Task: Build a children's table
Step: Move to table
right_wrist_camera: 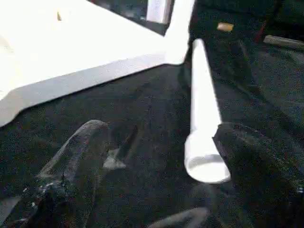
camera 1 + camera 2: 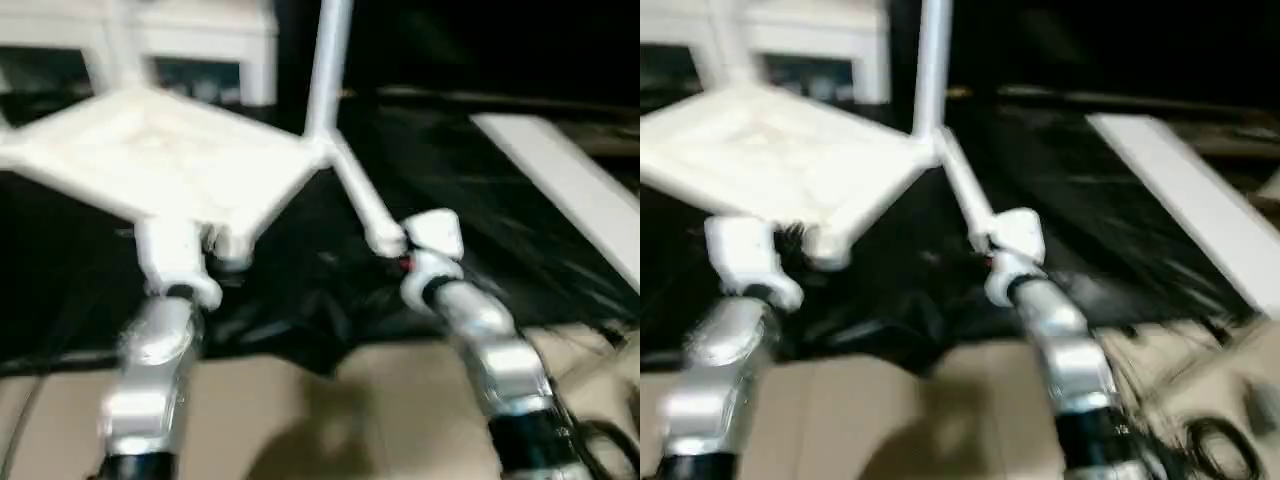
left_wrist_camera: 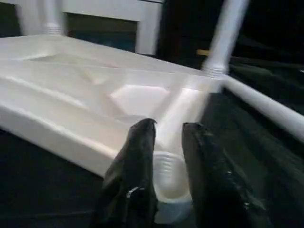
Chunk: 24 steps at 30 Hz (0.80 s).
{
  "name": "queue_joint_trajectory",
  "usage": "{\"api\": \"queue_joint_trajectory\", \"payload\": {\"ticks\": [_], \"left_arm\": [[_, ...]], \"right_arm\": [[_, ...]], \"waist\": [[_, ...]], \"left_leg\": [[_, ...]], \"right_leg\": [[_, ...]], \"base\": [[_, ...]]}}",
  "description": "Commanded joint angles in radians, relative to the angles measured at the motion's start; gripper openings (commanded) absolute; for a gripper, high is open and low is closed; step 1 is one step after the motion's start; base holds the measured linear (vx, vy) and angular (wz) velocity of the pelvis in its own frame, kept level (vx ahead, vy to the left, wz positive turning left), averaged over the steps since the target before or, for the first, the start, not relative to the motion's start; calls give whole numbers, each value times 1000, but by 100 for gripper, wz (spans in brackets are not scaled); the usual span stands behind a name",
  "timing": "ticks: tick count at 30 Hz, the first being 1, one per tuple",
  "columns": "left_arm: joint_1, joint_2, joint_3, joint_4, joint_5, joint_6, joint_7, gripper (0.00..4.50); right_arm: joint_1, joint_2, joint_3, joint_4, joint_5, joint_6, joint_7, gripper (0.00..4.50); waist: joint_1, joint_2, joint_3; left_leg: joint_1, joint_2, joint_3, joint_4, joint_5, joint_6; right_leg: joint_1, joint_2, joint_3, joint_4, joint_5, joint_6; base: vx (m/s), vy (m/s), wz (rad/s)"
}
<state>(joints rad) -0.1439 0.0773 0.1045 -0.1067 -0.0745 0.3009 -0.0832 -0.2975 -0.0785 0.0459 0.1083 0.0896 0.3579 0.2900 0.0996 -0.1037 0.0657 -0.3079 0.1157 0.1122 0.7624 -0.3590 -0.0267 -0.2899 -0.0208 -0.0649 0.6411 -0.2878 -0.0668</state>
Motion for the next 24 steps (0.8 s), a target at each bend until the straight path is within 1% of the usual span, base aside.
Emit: {"api": "queue_joint_trajectory", "payload": {"ticks": [1, 2, 3, 4, 5, 6, 7, 8, 9, 10, 11, 12, 13, 14, 15, 16, 17, 18, 19, 20, 21, 22, 23, 24], "left_arm": [[7, 16, 24, -28, -2, 16, 5, 149], [7, 21, 25, -33, 0, 16, 8, 149], [6, 26, 26, -34, -2, 19, 9, 160], [5, 29, 26, -35, -7, 21, 9, 176], [6, 36, 28, -36, -5, 21, 13, 186], [6, 38, 28, -38, -3, 23, 13, 186], [6, 39, 29, -39, -1, 24, 13, 188], [5, 40, 30, -39, 0, 24, 12, 200], [5, 42, 29, -40, 3, 25, 9, 214], [5, 42, 29, -40, 3, 25, 9, 224], [5, 47, 26, -43, 11, 27, 9, 231], [5, 48, 25, -44, 10, 28, 6, 236], [5, 49, 25, -45, 9, 29, 5, 236], [5, 51, 23, -46, 4, 31, -4, 247], [4, 55, 21, -47, 2, 33, -8, 259], [3, 57, 20, -47, -5, 36, -14, 259], [3, 58, 19, -47, -9, 38, -18, 274], [1, 60, 17, -46, -6, 38, -18, 281], [0, 62, 16, -45, -4, 38, -18, 281], [-11, 64, 18, -37, -8, 40, -23, 296], [-14, 64, 18, -34, -10, 41, -25, 296], [-18, 65, 18, -31, -13, 41, -29, 305], [-22, 66, 19, -29, -15, 41, -33, 314], [-27, 66, 21, -28, -18, 32, -38, 322]], "right_arm": [[-16, 14, -7, -1, 44, 3, 27, 425], [-18, 16, -12, 0, 52, 5, 33, 425], [-22, 17, -11, 3, 54, 3, 38, 437], [-25, 18, -11, 5, 54, 1, 43, 445], [-31, 21, -9, 7, 51, 1, 47, 450], [-33, 21, -7, 8, 55, 1, 45, 450], [-35, 20, -6, 9, 58, 1, 44, 450], [-36, 20, -4, 9, 54, -3, 37, 450], [-39, 21, -3, 12, 48, -8, 27, 450], [-39, 21, -3, 12, 48, -8, 27, 450], [-43, 26, -9, 14, 46, -12, 19, 450], [-45, 27, -12, 16, 44, -15, 14, 450], [-46, 27, -13, 15, 42, -16, 10, 450], [-49, 25, -17, 13, 36, -15, 0, 450], [-52, 22, -18, 12, 27, -11, -10, 450], [-60, 15, -18, 11, 14, 12, -29, 450], [-66, 10, -18, 11, 5, 29, -43, 450], [-76, 2, -17, 13, -22, 49, -78, 450], [-83, -4, -17, 15, -41, 61, -103, 450], [-123, -17, -34, 9, -37, 153, -127, 450], [-138, -21, -42, 8, -28, 188, -126, 450], [-153, -27, -47, 12, -15, 206, -116, 450], [-170, -32, -55, 17, 8, 236, -99, 450], [-186, -36, -62, 21, 34, 272, -79, 450]], "waist": [[25, 31, -40], [15, 67, -39], [3, 83, -36], [-42, 105, -63], [-38, 92, -79], [-43, 87, -80], [-44, 79, -77], [-52, 70, -67], [-57, 65, -69], [-65, 52, -69], [-61, -15, -80], [-33, -27, -62], [-8, -27, -72], [3, -24, -77], [8, -16, -75], [7, 4, -66], [8, 12, -61], [4, 39, -51], [-6, 73, -61], [-60, 123, -52], [-77, 119, -88], [-62, 111, -88], [-66, 116, -81], [-71, 102, -79]], "left_leg": [[-68, 58, -18, -89, 201, 31], [-29, 81, -4, -189, 212, 28], [7, 116, -31, -244, 82, 40], [114, 208, -143, -284, -153, 88], [150, 216, -157, -269, -227, 126], [141, 190, -147, -251, -180, 206], [131, 167, -122, -246, -88, 294], [99, 145, -81, -264, -33, 346], [97, 139, -65, -269, -26, 358], [96, 126, -41, -270, -22, 353], [35, 27, 32, -228, -115, 247], [10, -6, 46, -170, -143, 194], [-16, -11, 11, -44, -63, 120], [-61, -6, -11, -17, 33, 66], [-75, -2, -20, -16, 64, 47], [-93, 15, -33, -11, 106, 17], [-92, 30, -35, -21, 122, 10], [-98, 58, -37, -82, 185, 7], [-47, 71, -14, -192, 228, 24], [33, 140, -110, -269, -16, 50], [126, 182, -159, -261, -68, 108], [127, 179, -158, -241, -135, 181], [114, 169, -148, -243, -117, 215], [106, 156, -126, -242, -31, 307]], "right_leg": [[87, -162, 104, -162, -350, -289], [77, -103, 20, -166, -374, -197], [53, -56, -11, -132, -348, -133], [-45, -22, -34, 52, -235, -40], [-78, -28, -24, 81, -188, 7], [-124, -33, -22, 114, -104, 66], [-155, -35, -23, 129, -44, 97], [-163, -35, -29, 131, 26, 98], [-165, -44, -23, 107, 72, 83], [-166, -51, -20, 76, 123, 57], [-41, -103, 63, -53, 62, 6], [-4, -154, 121, -122, -239, -17], [46, -238, 204, -172, -589, -117], [85, -224, 204, -151, -550, -171], [92, -222, 200, -143, -463, -203], [93, -225, 193, -145, -295, -290], [84, -227, 177, -157, -263, -322], [74, -190, 115, -159, -278, -315], [59, -102, 30, -149, -301, -217], [-34, -2, -25, 5, -244, -90], [-97, -17, -18, 62, -206, -31], [-129, -32, -12, 104, -113, 52], [-140, -34, -13, 115, -77, 75], [-165, -40, -15, 123, -5, 100]], "base": [[142, 10, 17], [142, 10, 17], [156, 75, 2], [208, 77, 6], [208, 77, 6], [213, 35, 7], [167, 14, -1], [167, 14, -1], [173, -43, 0], [183, -94, -6], [183, -94, -6], [187, -99, 5], [197, -84, 12], [197, -84, 12], [203, -72, 4], [199, -33, 11], [199, -33, 11], [179, 10, 9], [182, 87, 4], [182, 87, 4], [217, 82, 10], [211, 24, 8], [211, 24, 8], [177, 13, 0]]}}
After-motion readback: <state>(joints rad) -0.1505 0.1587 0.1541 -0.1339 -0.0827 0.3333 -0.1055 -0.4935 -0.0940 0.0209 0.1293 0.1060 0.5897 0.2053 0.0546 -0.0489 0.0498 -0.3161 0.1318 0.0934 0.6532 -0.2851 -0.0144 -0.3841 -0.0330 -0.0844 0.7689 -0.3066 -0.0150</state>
